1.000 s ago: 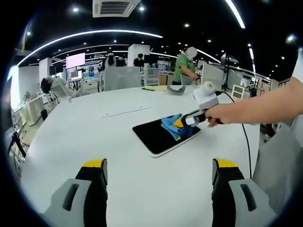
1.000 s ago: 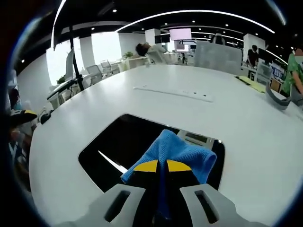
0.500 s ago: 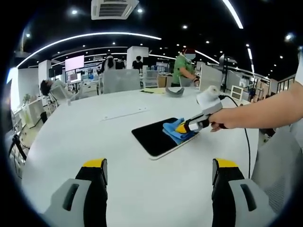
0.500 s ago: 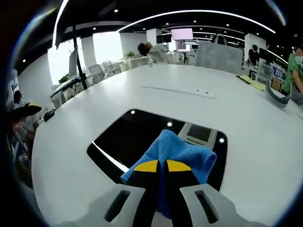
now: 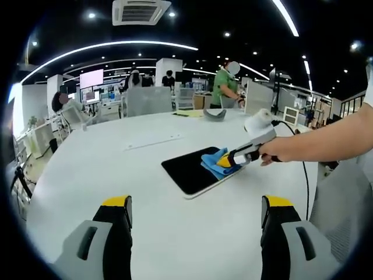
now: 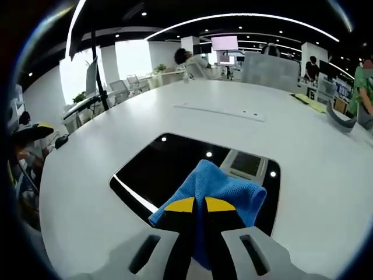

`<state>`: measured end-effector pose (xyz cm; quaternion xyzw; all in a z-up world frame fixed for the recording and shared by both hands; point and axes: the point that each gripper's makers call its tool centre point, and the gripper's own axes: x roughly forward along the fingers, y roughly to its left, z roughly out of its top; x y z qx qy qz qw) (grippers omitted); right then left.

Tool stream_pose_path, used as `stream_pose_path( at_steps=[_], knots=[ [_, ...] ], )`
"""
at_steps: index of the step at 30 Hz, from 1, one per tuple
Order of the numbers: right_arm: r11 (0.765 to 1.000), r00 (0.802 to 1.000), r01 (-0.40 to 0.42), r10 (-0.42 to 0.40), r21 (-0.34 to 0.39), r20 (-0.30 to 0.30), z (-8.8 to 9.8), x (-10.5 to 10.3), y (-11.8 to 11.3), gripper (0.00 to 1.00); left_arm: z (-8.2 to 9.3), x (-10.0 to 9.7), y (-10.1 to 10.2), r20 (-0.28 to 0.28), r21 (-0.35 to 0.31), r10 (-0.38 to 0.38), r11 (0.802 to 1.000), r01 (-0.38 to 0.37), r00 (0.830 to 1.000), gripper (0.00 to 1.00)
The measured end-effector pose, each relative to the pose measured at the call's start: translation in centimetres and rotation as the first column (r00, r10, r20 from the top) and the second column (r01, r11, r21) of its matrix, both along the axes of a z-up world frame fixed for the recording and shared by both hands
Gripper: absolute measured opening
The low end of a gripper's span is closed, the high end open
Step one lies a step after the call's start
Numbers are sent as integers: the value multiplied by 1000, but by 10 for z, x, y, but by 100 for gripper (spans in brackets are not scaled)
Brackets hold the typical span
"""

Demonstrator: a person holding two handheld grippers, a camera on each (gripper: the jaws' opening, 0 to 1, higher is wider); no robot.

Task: Wipe the mirror surface with the cleaning cloth until all visible marks leave the cleaned area.

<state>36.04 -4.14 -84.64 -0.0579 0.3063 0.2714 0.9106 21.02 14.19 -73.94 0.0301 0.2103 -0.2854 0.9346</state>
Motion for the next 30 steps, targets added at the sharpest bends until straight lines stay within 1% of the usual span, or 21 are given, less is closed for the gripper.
stream_pose_path(
  at_steps=[12, 17, 23, 30],
  knots=[
    [1000, 1000, 8, -8, 22, 2, 1, -2, 2, 0, -2, 0, 1, -5, 2, 4, 1000, -4, 1000, 93],
    [1000, 1000, 10, -10, 17, 2, 2, -3, 2, 0, -3, 0, 1, -6, 1, 4, 1000, -4, 1000, 93],
    [1000, 1000, 7, -7, 23, -9, 3, -6, 4, 0, -3, 0, 1, -6, 0, 5, 1000, -5, 1000, 92],
    [999, 1000, 0, 1, 32, -23, 3, -10, 12, 0, -3, -1, 0, -5, -3, 3, 1000, -3, 1000, 92]
  ],
)
